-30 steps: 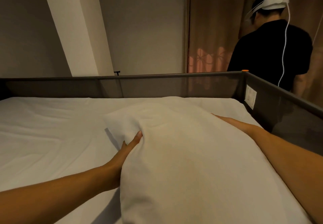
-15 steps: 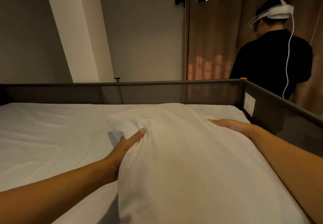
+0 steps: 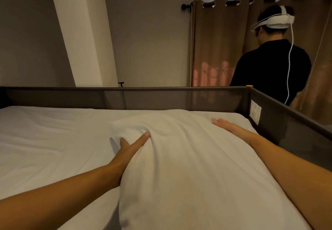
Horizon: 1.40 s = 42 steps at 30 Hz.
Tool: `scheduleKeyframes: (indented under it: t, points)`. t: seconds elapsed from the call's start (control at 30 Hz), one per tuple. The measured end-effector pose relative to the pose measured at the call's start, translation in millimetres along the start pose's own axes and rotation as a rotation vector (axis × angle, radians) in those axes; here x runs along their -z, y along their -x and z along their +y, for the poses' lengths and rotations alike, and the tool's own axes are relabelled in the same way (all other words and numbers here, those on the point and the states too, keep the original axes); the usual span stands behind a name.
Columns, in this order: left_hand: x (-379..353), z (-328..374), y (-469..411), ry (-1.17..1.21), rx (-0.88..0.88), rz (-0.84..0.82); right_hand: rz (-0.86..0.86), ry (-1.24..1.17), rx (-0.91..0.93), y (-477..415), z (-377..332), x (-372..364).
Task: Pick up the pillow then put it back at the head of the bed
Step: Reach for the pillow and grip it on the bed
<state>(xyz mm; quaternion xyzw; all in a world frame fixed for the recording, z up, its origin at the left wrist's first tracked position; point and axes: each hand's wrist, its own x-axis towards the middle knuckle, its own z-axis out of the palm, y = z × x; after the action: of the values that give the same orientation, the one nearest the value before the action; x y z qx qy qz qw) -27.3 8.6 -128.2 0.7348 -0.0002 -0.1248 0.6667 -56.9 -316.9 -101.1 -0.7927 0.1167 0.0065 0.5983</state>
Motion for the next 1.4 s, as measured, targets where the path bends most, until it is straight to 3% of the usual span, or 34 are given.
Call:
scheduleKeyframes:
  t: [0.17,0.27,0.37,0.47,0.73,1.1,1.4]
  points:
    - [15,29,-6,-0.094,-0.11,0.133,-0.059,0.091,0.159,-18,-16,1]
    - [28,48,-9,-0.252,-0.289,0.088,-0.118,0.156,0.245,-22,-17,-6]
    - [42,45,-10,-0.423,-0.284,-0.052,-0.174,0.296,0.272,-23,-13,-17]
    - [51,21,-13,-0.435,-0.22,-0.14,-0.207,0.348,0.286,-26,-5,-33]
    - [44,4,-20,-0.471,-0.179,-0.059,-0.225,0.34,0.296,-33,9,-45]
    - [35,40,-5,-0.496,-0.432,-0.059,-0.186,0.405,0.481,-24,-29,-35]
    - [63,109,24,-0.427,-0.759,0.042,-0.033,0.458,0.73,23,-125,-26]
